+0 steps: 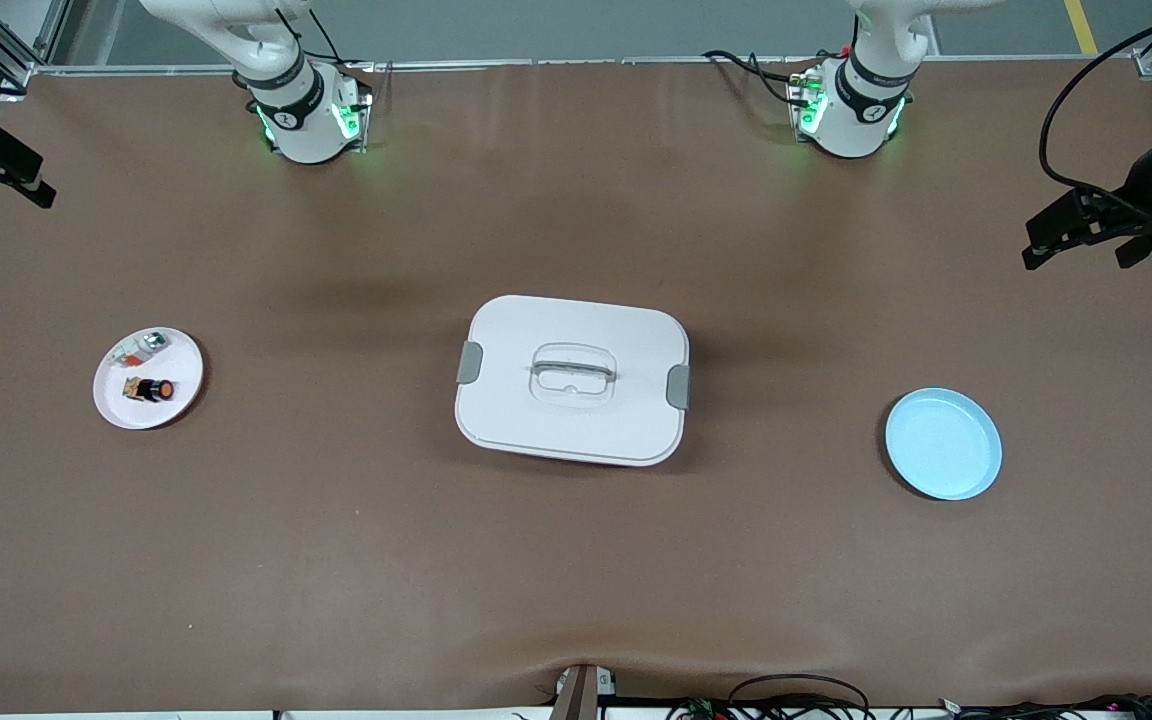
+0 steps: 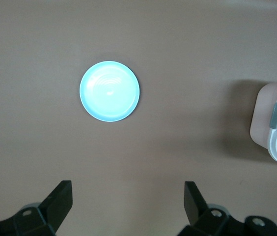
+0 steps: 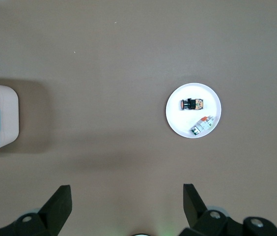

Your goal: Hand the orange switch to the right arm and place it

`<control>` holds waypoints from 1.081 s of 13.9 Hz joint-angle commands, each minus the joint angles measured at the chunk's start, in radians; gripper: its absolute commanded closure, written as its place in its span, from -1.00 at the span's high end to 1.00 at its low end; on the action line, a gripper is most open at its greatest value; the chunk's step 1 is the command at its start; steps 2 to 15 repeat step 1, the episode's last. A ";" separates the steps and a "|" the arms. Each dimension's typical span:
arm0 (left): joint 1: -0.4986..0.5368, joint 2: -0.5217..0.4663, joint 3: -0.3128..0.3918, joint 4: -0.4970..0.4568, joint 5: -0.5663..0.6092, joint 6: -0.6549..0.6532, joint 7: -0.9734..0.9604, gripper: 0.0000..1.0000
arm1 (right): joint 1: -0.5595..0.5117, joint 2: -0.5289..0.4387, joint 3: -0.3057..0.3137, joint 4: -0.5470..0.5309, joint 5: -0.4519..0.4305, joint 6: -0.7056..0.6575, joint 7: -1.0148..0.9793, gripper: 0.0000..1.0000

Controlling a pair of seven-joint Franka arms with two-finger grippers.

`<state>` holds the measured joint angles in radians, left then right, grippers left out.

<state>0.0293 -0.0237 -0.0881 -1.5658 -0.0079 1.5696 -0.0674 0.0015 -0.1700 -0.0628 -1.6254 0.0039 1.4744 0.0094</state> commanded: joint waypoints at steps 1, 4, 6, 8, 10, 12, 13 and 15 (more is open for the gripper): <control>0.001 -0.008 -0.001 0.009 0.023 -0.016 0.008 1.00 | 0.002 -0.025 0.000 -0.024 0.010 0.009 0.038 1.00; 0.001 -0.008 -0.001 0.009 0.023 -0.016 0.008 1.00 | 0.002 -0.025 0.000 -0.024 0.010 0.009 0.038 1.00; 0.001 -0.008 -0.001 0.009 0.023 -0.016 0.008 1.00 | 0.002 -0.025 0.000 -0.024 0.010 0.009 0.038 1.00; 0.001 -0.008 -0.001 0.009 0.023 -0.016 0.008 1.00 | 0.002 -0.025 0.000 -0.024 0.010 0.009 0.038 1.00; 0.001 -0.008 -0.001 0.009 0.023 -0.016 0.008 1.00 | 0.002 -0.025 0.000 -0.024 0.010 0.009 0.038 1.00; 0.001 -0.008 -0.001 0.009 0.023 -0.016 0.008 1.00 | 0.002 -0.025 0.000 -0.024 0.010 0.009 0.038 1.00; 0.001 -0.008 -0.001 0.009 0.023 -0.016 0.008 1.00 | 0.002 -0.025 0.000 -0.024 0.010 0.009 0.038 1.00; 0.001 -0.008 -0.001 0.009 0.023 -0.016 0.008 1.00 | 0.002 -0.025 0.000 -0.024 0.010 0.009 0.038 1.00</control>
